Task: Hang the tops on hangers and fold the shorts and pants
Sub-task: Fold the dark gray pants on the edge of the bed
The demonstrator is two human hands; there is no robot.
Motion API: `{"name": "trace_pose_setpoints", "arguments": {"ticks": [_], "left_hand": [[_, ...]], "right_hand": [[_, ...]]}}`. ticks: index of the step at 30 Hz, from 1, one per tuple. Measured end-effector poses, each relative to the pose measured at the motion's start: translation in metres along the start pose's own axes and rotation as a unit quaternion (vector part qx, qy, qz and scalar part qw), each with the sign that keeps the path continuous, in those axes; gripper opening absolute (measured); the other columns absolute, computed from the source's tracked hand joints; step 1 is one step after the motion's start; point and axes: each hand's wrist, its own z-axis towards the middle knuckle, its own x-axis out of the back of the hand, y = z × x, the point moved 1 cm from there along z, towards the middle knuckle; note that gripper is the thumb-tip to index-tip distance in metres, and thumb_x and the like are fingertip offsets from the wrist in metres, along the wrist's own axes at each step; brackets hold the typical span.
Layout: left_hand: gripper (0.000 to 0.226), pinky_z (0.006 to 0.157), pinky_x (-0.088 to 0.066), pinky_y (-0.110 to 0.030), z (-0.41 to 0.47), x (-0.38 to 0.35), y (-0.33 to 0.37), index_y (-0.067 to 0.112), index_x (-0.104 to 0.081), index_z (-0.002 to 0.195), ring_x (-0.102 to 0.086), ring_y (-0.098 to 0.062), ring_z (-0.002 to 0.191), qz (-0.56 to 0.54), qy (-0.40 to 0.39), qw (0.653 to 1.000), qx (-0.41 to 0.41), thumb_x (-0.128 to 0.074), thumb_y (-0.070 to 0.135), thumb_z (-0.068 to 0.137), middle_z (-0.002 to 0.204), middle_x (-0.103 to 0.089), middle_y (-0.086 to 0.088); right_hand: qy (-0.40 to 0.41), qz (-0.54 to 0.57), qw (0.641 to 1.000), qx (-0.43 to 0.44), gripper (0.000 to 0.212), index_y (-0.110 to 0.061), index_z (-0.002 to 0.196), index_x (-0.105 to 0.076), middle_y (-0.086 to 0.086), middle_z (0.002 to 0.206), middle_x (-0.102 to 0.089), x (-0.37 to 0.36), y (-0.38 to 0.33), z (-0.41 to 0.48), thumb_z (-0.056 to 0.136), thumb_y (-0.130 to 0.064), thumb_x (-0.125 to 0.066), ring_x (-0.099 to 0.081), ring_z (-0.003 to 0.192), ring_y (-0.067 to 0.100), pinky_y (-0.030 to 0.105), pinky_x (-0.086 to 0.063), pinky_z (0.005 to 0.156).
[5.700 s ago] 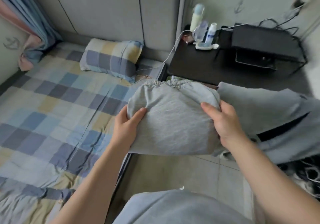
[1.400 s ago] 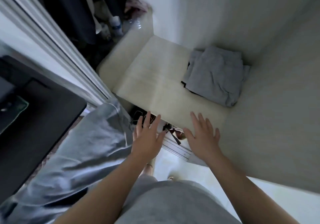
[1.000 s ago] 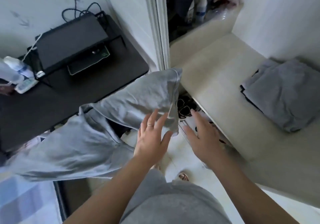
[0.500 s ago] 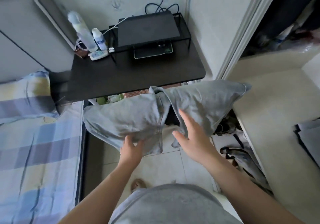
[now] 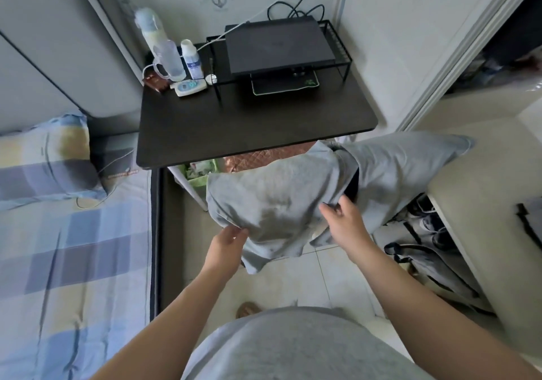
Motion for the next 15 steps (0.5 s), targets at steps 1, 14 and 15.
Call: {"name": "trace_pose_setpoints", "arguments": {"ticks": [1, 14, 15], "left_hand": [[0.01, 0.05, -0.043, -0.012, 0.0, 0.004, -0.002, 0.028, -0.068, 0.094, -0.065, -0.001, 0.066, 0.007, -0.007, 1.0, -0.009, -0.059, 0.03, 0.098, 0.093, -0.07, 0.004], [0.007, 0.061, -0.046, -0.007, -0.009, 0.031, 0.009, 0.035, -0.062, 0.092, -0.066, 0.008, 0.083, -0.03, 0.01, 0.995, -0.098, -0.069, 0.034, 0.092, 0.088, -0.071, 0.027], [0.007, 0.061, -0.046, -0.008, -0.012, 0.03, 0.011, 0.032, -0.064, 0.088, -0.066, 0.008, 0.079, -0.047, 0.008, 0.993, -0.108, -0.066, 0.031, 0.095, 0.084, -0.072, 0.025]], "right_hand": [[0.022, 0.002, 1.0, 0.005, 0.025, -0.011, 0.083, -0.047, 0.001, 0.074, -0.052, -0.002, -0.003, -0.004, 0.095, -0.025, -0.064, -0.049, 0.068, 0.016, 0.012, -0.039, 0.051], [-0.038, 0.144, 0.979, 0.137, 0.023, -0.021, 0.105, -0.066, 0.015, 0.1, -0.069, -0.02, -0.096, -0.071, 0.084, -0.03, -0.069, -0.068, 0.095, 0.027, 0.046, -0.054, 0.088], [-0.052, 0.149, 0.977, 0.145, 0.022, -0.022, 0.105, -0.067, 0.011, 0.097, -0.07, -0.021, -0.103, -0.072, 0.084, -0.029, -0.069, -0.068, 0.094, 0.022, 0.043, -0.055, 0.086]]}}
